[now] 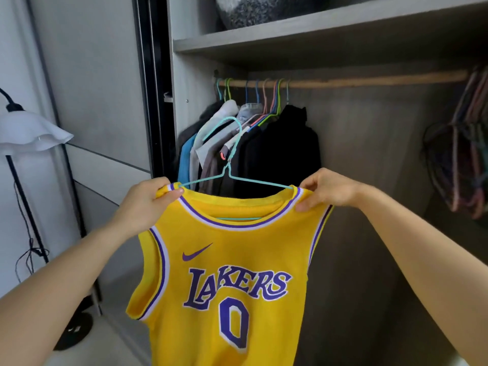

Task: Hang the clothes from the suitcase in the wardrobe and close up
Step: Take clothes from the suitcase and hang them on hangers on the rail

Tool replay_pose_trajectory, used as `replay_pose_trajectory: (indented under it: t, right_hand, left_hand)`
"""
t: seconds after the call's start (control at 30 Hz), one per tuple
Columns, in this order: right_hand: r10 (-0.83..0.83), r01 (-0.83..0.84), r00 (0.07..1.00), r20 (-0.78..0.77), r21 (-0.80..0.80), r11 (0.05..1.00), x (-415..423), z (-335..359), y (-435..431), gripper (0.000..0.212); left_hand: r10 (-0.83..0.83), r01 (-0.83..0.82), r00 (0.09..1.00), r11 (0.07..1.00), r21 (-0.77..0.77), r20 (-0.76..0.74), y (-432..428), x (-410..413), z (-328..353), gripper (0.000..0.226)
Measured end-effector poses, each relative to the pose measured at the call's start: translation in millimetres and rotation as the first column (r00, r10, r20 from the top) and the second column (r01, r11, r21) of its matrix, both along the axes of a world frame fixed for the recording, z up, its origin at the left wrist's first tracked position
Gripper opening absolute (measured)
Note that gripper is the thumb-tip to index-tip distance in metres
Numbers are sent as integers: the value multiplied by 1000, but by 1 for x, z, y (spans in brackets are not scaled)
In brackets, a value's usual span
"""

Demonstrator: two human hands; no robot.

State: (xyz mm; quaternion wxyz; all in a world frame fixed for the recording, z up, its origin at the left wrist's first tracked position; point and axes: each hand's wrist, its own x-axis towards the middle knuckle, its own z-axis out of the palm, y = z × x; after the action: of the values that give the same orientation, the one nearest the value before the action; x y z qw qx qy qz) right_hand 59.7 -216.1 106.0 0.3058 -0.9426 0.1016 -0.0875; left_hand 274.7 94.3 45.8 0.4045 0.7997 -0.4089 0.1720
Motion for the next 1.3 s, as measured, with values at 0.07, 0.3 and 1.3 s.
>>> replay_pose_trajectory:
  t: [0.07, 0.3, 1.3]
  right_hand:
    - [-29, 21, 998, -54, -149, 989, -1, 3, 5, 26]
    - [253, -233, 946, -205, 115, 966, -1, 6, 70, 21]
    - [-725, 321, 535, 434, 689, 649, 57, 48, -6, 31]
  left_hand:
    - [-59, 60, 996, 998, 3, -68, -3, 0, -1, 44]
    - [-240, 249, 950, 968, 22, -201, -42, -14, -16, 36]
    - [71, -209, 910, 929, 304, 408, -216, -4, 36, 67]
